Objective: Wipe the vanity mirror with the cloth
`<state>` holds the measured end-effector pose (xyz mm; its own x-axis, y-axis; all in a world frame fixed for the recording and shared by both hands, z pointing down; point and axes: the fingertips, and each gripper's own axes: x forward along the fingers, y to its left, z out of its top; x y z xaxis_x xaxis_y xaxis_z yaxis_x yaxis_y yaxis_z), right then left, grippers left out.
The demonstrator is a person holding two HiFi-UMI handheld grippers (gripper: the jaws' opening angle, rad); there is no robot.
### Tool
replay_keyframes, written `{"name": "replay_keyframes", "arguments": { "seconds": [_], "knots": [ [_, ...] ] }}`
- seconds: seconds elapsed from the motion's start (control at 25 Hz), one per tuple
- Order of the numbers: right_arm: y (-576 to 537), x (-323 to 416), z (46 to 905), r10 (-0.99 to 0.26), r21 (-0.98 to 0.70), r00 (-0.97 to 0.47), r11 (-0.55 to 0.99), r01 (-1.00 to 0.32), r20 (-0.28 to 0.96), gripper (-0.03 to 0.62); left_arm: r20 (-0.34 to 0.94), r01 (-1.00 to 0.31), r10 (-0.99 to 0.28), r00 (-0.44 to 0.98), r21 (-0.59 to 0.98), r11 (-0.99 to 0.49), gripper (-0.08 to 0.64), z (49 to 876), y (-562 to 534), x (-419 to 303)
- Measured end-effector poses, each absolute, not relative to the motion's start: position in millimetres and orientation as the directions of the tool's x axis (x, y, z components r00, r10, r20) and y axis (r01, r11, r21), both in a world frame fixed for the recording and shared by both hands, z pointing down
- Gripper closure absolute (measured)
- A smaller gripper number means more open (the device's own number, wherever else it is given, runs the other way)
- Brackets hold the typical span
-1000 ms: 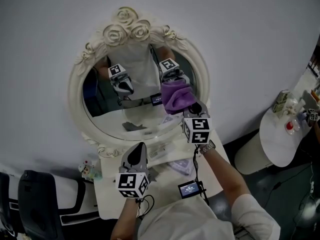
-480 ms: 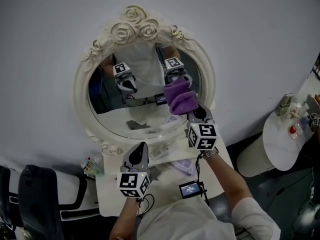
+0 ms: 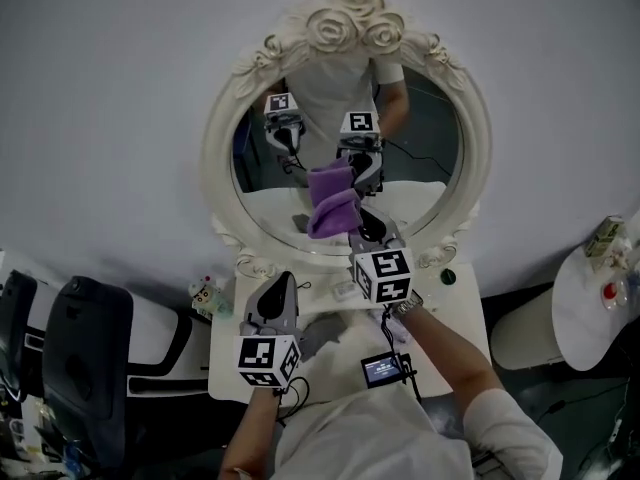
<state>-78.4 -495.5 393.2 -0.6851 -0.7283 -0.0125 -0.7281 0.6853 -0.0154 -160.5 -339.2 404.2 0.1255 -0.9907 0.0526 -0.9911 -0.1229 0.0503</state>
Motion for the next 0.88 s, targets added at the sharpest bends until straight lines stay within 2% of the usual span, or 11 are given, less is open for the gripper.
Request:
{"name": "replay_keyframes", "arguments": {
  "seconds": [0.24, 0.44, 0.88],
  "knots": [
    [-479.4, -157.0, 422.7, -0.643, -0.029, -0.765, 0.764, -0.644, 0.047, 0.545, 0.059, -0.999, -0.998, 0.000, 0.043, 0.003, 0.555, 404.3, -307.9, -207.4],
    [-472.7, -199.6, 444.4, -0.621, -0.057, -0.778, 0.777, -0.627, 0.090, 0.545, 0.073, -0.996, -0.995, -0.073, 0.045, 0.077, 0.555, 410.3, -287.8, -230.4],
    [-480.8, -210.0, 451.6, -0.690, -0.049, -0.719, 0.718, -0.695, 0.089, 0.545, 0.094, -0.994, -0.991, -0.098, 0.043, 0.102, 0.557, 420.3, -274.9, -244.8]
  ]
}}
